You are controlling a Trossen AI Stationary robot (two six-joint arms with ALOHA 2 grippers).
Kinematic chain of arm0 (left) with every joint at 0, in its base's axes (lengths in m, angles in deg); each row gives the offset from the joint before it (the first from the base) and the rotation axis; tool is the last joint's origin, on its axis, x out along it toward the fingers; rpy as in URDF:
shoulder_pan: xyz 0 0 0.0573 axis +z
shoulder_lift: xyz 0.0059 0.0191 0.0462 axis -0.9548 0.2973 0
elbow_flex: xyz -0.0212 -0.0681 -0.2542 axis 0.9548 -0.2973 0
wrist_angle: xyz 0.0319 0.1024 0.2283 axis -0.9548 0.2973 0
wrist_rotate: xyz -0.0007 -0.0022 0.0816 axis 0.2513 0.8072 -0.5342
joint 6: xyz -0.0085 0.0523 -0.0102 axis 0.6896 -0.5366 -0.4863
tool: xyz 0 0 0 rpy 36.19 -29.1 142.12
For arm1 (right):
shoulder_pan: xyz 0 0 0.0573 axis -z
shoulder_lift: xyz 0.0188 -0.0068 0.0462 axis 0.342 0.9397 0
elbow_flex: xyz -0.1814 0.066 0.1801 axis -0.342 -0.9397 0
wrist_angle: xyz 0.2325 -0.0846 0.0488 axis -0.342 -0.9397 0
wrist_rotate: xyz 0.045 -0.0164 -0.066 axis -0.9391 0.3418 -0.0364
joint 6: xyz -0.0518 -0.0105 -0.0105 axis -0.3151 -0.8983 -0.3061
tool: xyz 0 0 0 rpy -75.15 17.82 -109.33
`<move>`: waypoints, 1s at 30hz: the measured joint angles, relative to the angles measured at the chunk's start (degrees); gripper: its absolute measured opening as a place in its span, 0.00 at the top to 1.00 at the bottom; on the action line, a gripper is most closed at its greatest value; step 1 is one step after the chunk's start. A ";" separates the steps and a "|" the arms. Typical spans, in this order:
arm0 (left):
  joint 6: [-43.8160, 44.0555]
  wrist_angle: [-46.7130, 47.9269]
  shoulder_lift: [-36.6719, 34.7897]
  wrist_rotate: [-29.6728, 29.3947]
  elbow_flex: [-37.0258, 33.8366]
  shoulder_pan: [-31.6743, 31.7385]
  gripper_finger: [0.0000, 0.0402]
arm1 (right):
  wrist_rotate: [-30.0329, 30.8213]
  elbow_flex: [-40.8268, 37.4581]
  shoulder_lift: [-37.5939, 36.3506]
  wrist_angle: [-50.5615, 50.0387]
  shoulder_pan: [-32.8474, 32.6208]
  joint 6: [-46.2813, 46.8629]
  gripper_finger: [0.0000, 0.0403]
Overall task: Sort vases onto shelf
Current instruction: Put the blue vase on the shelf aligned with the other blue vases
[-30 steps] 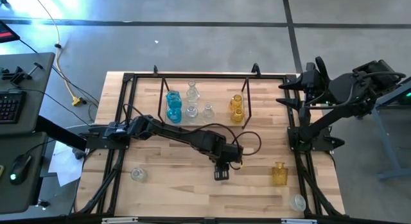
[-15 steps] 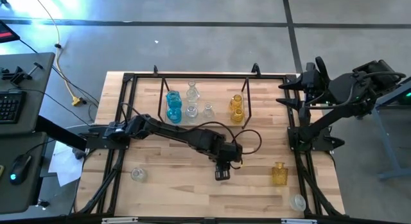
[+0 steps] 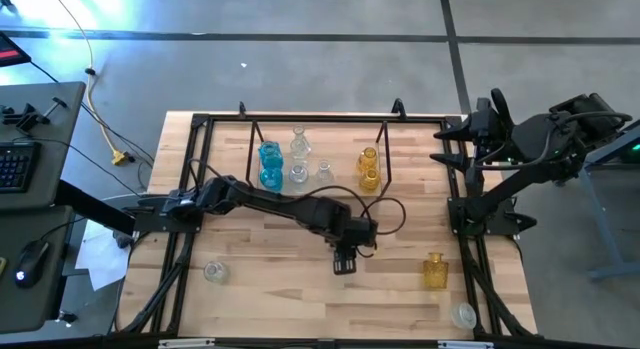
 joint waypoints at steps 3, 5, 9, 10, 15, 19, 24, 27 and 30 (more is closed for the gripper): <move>-0.07 -0.31 0.00 0.14 0.00 0.45 0.55 | -0.52 0.00 0.00 0.00 0.00 0.02 0.50; 0.03 -0.15 0.00 0.43 0.00 0.61 0.55 | -1.09 0.00 0.00 0.00 0.00 0.22 0.50; 1.15 0.04 0.02 1.83 0.00 0.65 0.55 | -1.16 0.00 0.00 0.00 0.00 0.15 0.50; 1.42 0.04 0.02 1.79 0.00 0.50 0.55 | -1.16 0.00 0.00 0.00 0.00 0.11 0.50; 1.96 0.63 0.02 2.01 0.00 -0.02 0.55 | -1.18 0.02 -0.25 0.00 0.00 0.02 0.50; 2.32 0.08 0.02 3.08 -0.36 -0.09 0.55 | -1.11 0.04 -0.28 0.00 0.00 -0.04 0.50; 3.84 -2.26 0.16 4.17 -3.20 0.00 0.55 | -1.16 0.04 -0.28 0.00 0.00 -0.19 0.50; 3.89 -4.29 -0.19 4.57 -5.11 -0.10 0.55 | -1.18 0.04 -0.28 0.00 0.00 -0.17 0.50; 3.96 -5.57 -0.39 4.31 -6.10 -0.13 0.55 | -1.18 0.04 -0.28 0.00 0.00 -0.17 0.50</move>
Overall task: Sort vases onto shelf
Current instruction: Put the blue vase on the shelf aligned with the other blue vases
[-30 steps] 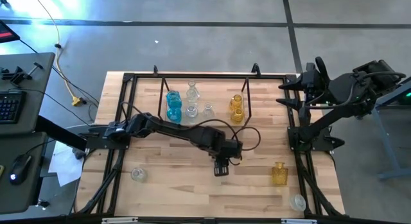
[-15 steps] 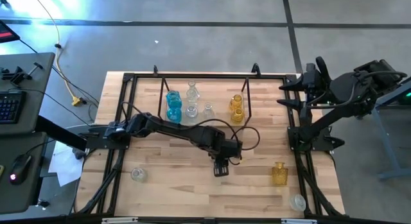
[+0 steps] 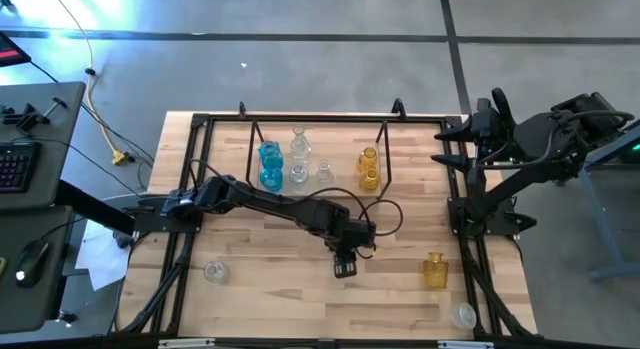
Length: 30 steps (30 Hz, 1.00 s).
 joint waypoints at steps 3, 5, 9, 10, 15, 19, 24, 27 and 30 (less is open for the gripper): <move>0.00 -0.03 0.04 -0.32 -0.04 0.00 0.55 | 0.00 0.00 0.00 0.00 0.00 -0.01 0.50; 0.04 0.00 0.09 -1.28 -0.07 -0.03 0.55 | -0.01 0.00 0.00 0.01 0.00 -0.01 0.50; 1.34 0.08 0.19 -2.62 -0.11 0.01 0.57 | -0.02 0.00 0.00 0.00 0.00 0.07 0.50; 1.53 0.07 0.22 -2.84 -0.13 0.06 0.58 | -0.04 0.00 0.00 0.00 0.00 0.15 0.50; 2.33 0.25 0.28 -3.89 -0.18 0.11 0.67 | -0.04 0.00 0.00 0.00 0.00 0.15 0.50; 2.94 0.43 0.28 -5.24 -0.20 0.11 0.79 | -0.04 0.00 0.00 0.00 0.00 0.15 0.50; 3.08 0.61 0.28 -4.99 -0.24 0.11 0.96 | -0.12 0.00 0.00 0.00 0.00 0.17 0.50; 3.25 0.63 0.28 -5.86 -0.25 0.11 0.97 | -0.64 0.00 0.00 0.00 0.00 0.17 0.50; 3.63 0.96 -0.06 -6.15 -0.08 0.11 0.97 | -0.97 0.00 0.00 0.00 0.00 0.17 0.50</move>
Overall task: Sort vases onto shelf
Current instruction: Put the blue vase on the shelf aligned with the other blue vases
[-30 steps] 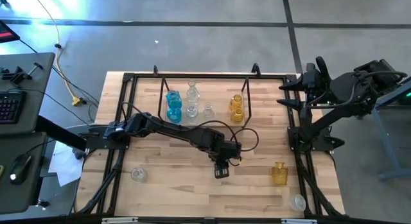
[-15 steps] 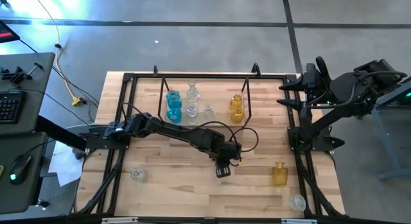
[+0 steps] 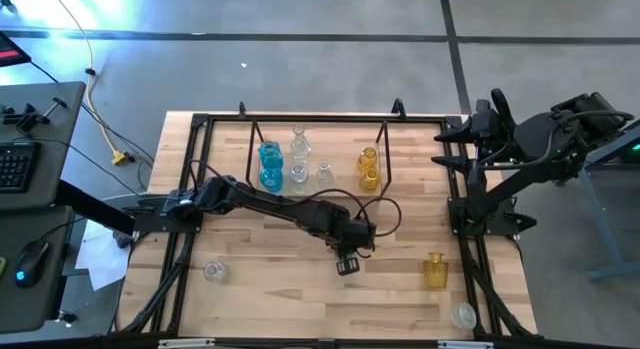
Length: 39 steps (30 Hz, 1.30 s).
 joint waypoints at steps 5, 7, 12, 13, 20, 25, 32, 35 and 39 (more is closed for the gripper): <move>1.05 4.88 0.23 -0.04 3.61 0.00 0.99 | -0.01 0.00 0.00 0.00 0.00 0.00 0.50; 1.67 5.96 -0.30 -1.17 5.34 0.00 0.99 | -0.13 -0.01 0.00 0.01 0.00 0.00 0.50; 2.93 10.94 -4.64 -5.56 9.46 0.02 0.99 | -0.14 -0.04 0.02 0.00 0.00 -0.11 0.50; 3.38 11.30 -5.66 -6.72 9.92 0.07 0.99 | -0.14 -0.04 0.00 0.02 0.00 -0.27 0.50; 5.92 15.61 -14.89 -14.84 10.79 1.56 0.99 | -0.14 -0.04 0.02 0.00 0.00 -0.63 0.50; 6.49 21.10 -21.14 -21.12 10.81 4.07 0.99 | -0.14 -0.04 0.01 0.01 0.00 -0.61 0.50; 1.70 23.24 -28.81 -27.11 10.84 11.18 0.98 | -0.12 -0.04 0.04 0.02 0.00 -0.61 0.50; -1.84 24.00 -31.12 -27.42 10.84 15.73 0.98 | -0.09 -0.04 0.11 0.00 0.00 -0.56 0.50; -7.81 26.03 -33.46 -27.50 10.86 22.95 0.98 | 2.55 -0.04 0.11 0.00 0.00 0.49 0.50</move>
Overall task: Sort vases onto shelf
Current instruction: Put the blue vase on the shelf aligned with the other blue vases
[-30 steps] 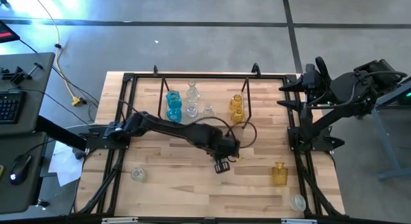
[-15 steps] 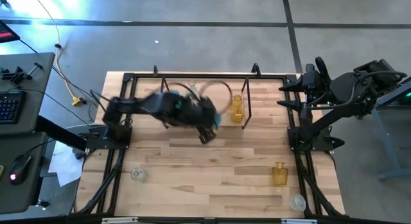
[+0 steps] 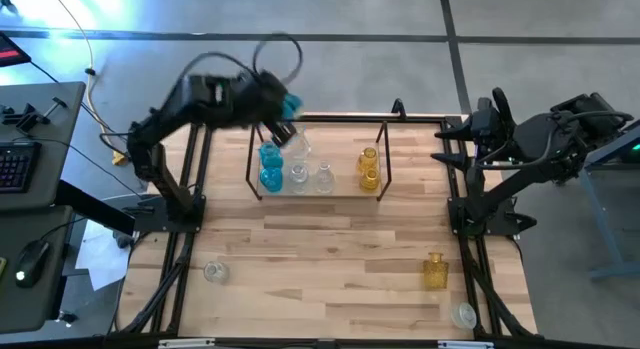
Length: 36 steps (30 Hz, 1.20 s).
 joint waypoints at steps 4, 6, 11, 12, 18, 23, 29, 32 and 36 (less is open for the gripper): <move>-6.47 2.59 -1.11 3.77 0.00 9.31 0.98 | 3.95 0.00 0.03 0.00 0.01 2.23 0.50; -10.11 4.11 -1.06 7.12 0.00 14.15 0.98 | 6.31 0.00 0.32 0.00 0.09 4.11 0.50; -16.61 3.87 0.92 18.58 0.00 24.83 0.98 | 9.96 0.00 1.63 0.00 0.17 8.52 0.50; -17.63 3.82 1.61 20.15 0.00 26.38 0.98 | 10.59 0.00 2.00 0.02 0.17 8.78 0.50; -22.53 3.78 6.75 25.81 0.00 31.92 0.98 | 12.59 0.00 4.31 0.02 0.17 10.69 0.50; -23.91 3.77 10.46 28.64 0.00 32.61 0.98 | 12.59 0.00 5.07 0.02 0.17 11.82 0.50; -22.83 3.72 13.61 29.51 0.00 32.25 0.98 | 12.51 0.00 4.87 0.00 0.15 12.25 0.50; -21.23 3.75 14.64 29.47 0.00 32.02 0.98 | 12.33 0.00 4.83 0.00 0.13 12.19 0.50; -19.45 3.61 14.77 29.47 -3.71 32.00 0.98 | 11.00 0.00 4.82 0.00 0.13 12.06 0.50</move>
